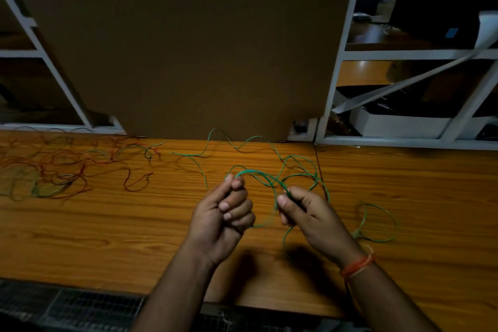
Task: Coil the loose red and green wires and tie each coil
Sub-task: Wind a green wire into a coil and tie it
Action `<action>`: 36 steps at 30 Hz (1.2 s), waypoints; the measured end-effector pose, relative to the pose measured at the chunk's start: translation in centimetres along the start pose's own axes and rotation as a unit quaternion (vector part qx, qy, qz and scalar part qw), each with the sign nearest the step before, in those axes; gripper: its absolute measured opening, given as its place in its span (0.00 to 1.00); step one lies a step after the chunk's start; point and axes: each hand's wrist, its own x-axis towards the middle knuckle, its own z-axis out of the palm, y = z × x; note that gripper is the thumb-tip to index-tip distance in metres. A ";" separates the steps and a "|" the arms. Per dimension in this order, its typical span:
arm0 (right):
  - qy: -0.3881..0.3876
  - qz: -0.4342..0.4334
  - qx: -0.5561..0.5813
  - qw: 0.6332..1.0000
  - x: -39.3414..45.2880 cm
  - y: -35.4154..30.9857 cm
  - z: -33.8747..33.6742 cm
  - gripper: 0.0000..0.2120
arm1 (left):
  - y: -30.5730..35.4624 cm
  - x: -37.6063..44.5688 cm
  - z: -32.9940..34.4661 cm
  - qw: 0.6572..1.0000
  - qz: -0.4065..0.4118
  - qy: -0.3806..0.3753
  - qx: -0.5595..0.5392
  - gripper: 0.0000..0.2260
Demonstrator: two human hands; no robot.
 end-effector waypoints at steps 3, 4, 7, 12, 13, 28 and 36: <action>-0.061 0.050 -0.084 0.993 0.9 2.5 -0.2 0.10 | 2.2 0.7 -1.4 0.994 0.056 0.092 -0.009 0.14; -0.064 0.057 -0.123 0.989 1.5 3.1 -0.4 0.07 | 2.9 1.0 -2.0 0.990 0.072 0.121 -0.003 0.13; -0.056 0.047 -0.240 0.968 4.2 3.6 -1.9 0.13 | 4.1 1.5 -3.5 0.979 0.094 0.182 0.012 0.12; 0.097 0.060 -0.315 0.942 10.4 3.2 -2.9 0.15 | 4.7 2.2 -4.0 0.974 0.098 0.193 0.066 0.11; 0.109 0.068 -0.357 0.925 11.8 3.4 -3.1 0.17 | 4.7 2.4 -4.1 0.973 0.096 0.191 0.081 0.11; -0.111 0.091 -0.449 0.882 10.7 11.1 5.1 0.10 | 5.5 0.4 -6.8 0.970 0.063 0.167 0.165 0.12; -0.194 -0.054 -0.342 0.918 -0.8 8.5 9.3 0.16 | 3.4 -3.3 -4.0 0.983 0.030 0.128 0.131 0.12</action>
